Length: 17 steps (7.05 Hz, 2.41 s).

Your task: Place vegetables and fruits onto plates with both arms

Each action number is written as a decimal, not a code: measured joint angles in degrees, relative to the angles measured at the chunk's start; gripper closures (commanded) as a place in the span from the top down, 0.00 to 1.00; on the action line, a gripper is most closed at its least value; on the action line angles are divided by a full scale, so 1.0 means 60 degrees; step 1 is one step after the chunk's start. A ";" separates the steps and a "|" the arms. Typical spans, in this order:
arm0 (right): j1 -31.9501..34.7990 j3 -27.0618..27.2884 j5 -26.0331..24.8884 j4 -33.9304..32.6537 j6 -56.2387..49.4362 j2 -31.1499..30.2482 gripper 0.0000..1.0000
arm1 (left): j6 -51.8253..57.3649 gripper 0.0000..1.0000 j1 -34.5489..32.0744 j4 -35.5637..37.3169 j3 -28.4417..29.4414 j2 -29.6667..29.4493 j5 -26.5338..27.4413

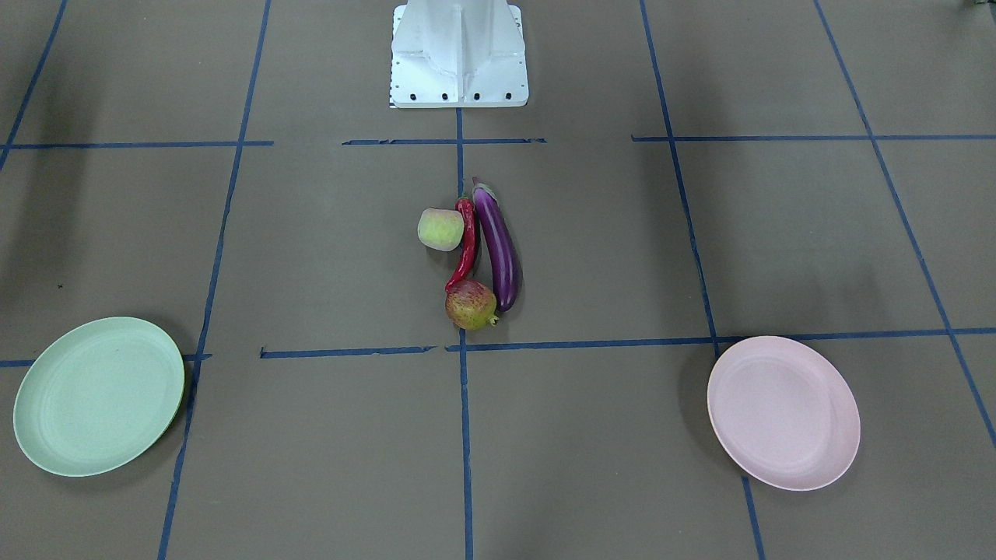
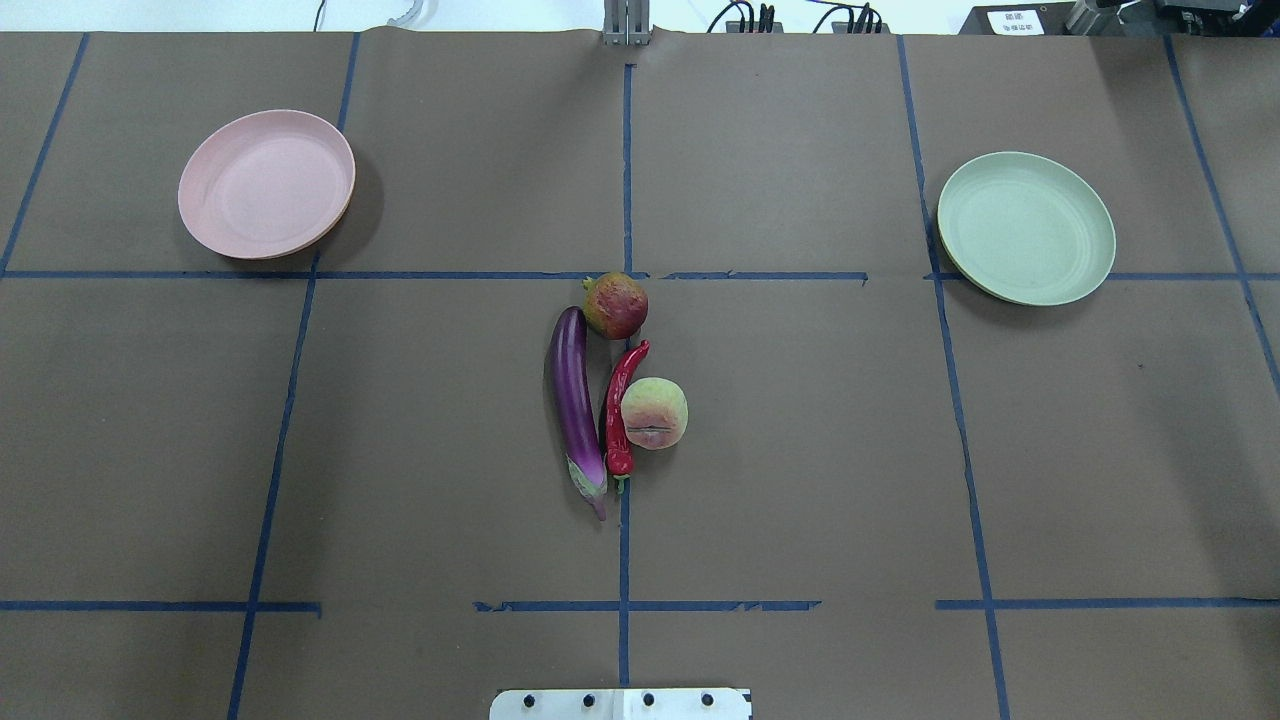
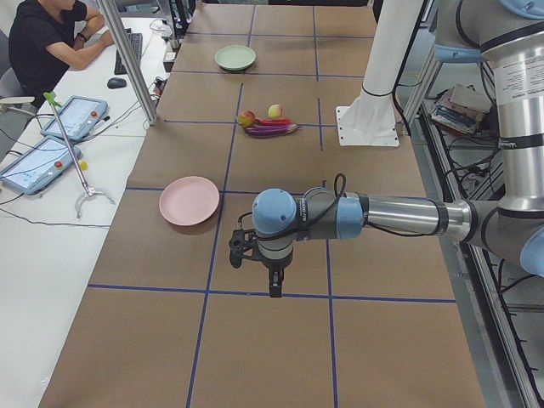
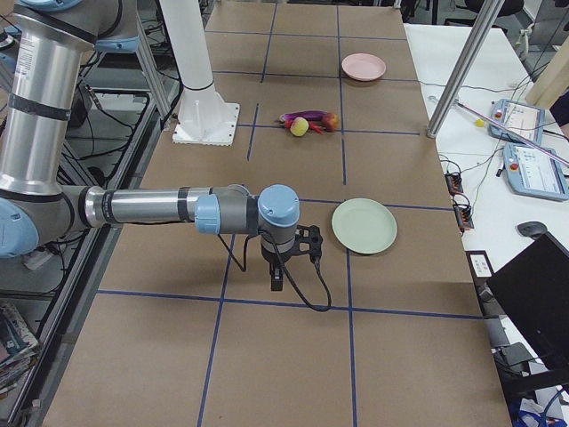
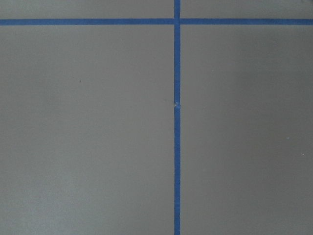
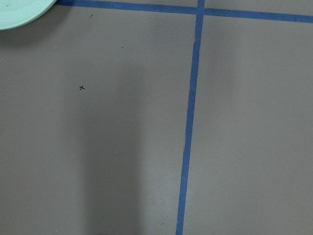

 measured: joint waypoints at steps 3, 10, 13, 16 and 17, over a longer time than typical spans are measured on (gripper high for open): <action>0.0000 0.0001 0.0000 0.0000 -0.0010 0.0002 1.00 | 0.0016 1.00 -0.0021 -0.0062 -0.0039 0.0024 -0.0016; -0.0002 0.0040 0.0018 0.0593 0.0049 -0.0098 1.00 | 0.0015 1.00 -0.0025 -0.0047 -0.0064 0.0041 -0.0014; -0.0004 0.0038 0.0055 0.0748 0.0035 -0.0124 1.00 | 0.0015 1.00 -0.0027 -0.0020 -0.0142 0.0106 -0.0014; -0.0130 0.0040 0.0052 0.1156 0.0038 -0.0125 1.00 | 0.0005 1.00 -0.0011 -0.0015 -0.0312 0.0257 -0.0015; -0.0354 0.0047 0.0071 0.1454 0.0072 -0.0108 1.00 | 0.0002 1.00 -0.0008 -0.0007 -0.0322 0.0261 -0.0015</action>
